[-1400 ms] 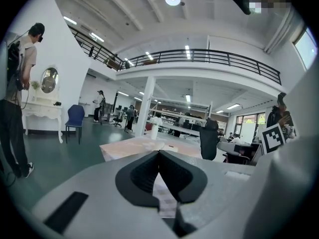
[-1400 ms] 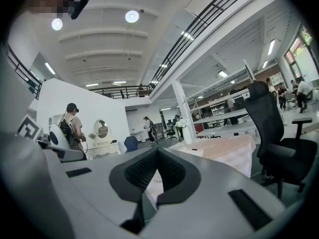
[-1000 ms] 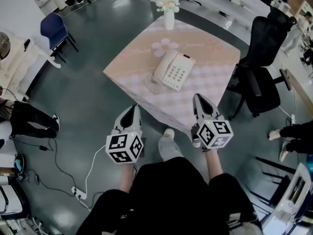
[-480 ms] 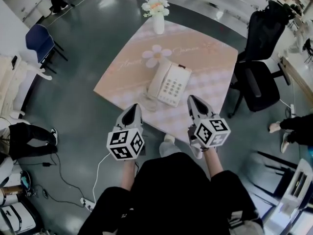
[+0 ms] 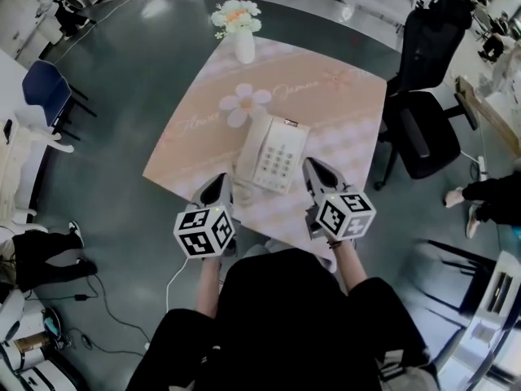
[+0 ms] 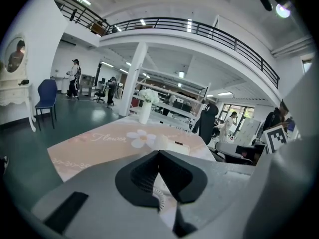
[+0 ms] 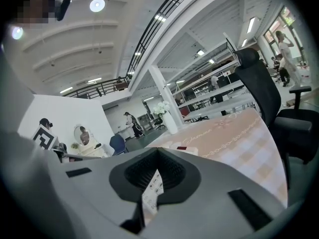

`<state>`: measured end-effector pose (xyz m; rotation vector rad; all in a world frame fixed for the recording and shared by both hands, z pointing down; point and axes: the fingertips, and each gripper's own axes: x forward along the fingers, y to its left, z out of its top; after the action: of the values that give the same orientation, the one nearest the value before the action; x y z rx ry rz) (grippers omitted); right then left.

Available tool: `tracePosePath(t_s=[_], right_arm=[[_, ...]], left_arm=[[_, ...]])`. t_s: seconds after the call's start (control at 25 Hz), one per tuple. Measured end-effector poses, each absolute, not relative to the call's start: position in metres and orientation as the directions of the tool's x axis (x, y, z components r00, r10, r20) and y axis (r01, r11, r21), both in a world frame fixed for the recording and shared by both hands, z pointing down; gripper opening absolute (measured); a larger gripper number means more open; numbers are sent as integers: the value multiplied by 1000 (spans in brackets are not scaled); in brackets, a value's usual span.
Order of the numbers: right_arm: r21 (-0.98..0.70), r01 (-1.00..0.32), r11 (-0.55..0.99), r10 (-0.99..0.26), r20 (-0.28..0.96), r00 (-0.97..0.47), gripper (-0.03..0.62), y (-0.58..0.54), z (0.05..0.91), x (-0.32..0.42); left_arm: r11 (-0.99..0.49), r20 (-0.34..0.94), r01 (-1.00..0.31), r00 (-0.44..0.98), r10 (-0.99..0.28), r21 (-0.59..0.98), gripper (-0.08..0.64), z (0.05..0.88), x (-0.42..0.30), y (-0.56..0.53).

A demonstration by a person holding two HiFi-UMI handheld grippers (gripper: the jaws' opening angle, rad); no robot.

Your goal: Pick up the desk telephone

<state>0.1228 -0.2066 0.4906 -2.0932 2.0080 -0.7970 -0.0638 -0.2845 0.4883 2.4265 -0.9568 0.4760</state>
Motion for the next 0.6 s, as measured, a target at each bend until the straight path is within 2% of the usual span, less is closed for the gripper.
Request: tracePosePath(t_s=[0.36,0.6], right_arm=[[-541,-823,-172,-955,296,5,-8,-213,503,140],[-578,-791,-201,-940,341,-10,-6,-216,519,146]], left_arm=[[-668,553,-679,697,-457,303,0,507,-44,-306],[-716,592,-620,722,-360,321,0,519,-25,-317]])
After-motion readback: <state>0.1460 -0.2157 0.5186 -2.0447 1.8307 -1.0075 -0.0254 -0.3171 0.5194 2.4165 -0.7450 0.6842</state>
